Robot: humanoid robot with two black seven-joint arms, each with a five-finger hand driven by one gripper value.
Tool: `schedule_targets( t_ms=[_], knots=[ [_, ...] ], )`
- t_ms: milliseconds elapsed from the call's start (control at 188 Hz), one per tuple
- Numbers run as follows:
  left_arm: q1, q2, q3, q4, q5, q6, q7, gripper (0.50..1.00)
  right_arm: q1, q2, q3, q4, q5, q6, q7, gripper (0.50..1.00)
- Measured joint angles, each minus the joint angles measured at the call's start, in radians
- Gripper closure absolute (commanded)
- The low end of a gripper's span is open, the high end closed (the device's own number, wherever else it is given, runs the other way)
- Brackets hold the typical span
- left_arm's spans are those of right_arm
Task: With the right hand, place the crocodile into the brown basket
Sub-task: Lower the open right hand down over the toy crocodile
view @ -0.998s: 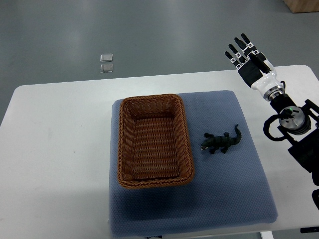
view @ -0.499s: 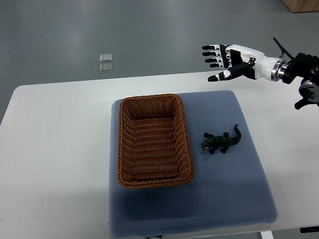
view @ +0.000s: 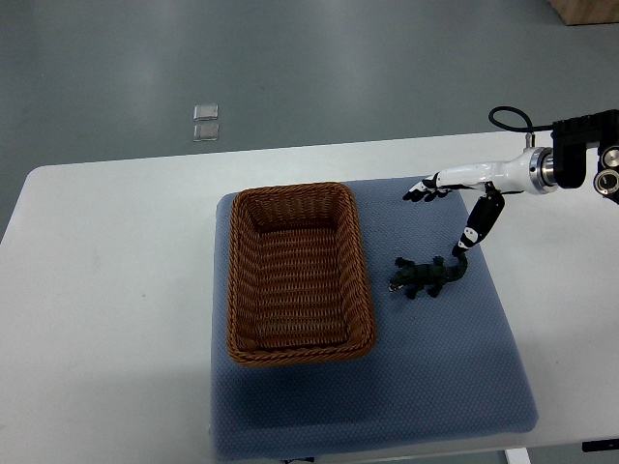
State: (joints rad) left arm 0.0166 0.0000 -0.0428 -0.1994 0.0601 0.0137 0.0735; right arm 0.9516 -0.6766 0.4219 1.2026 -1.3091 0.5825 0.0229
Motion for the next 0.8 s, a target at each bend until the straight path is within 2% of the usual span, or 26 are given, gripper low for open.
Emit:
schedule_targets(
  t_ms=[207, 802],
  knots=[
    [0.000, 0.000, 0.001, 0.000, 0.000, 0.000, 0.000, 0.500, -0.041, 0.002, -0.001, 0.046, -0.029, -0.009, 0.000, 0.546],
    [0.000, 0.000, 0.000, 0.002, -0.002, 0.000, 0.000, 0.500, -0.100, 0.020, 0.000, 0.049, -0.090, -0.042, 0.003, 0.546]
  ],
)
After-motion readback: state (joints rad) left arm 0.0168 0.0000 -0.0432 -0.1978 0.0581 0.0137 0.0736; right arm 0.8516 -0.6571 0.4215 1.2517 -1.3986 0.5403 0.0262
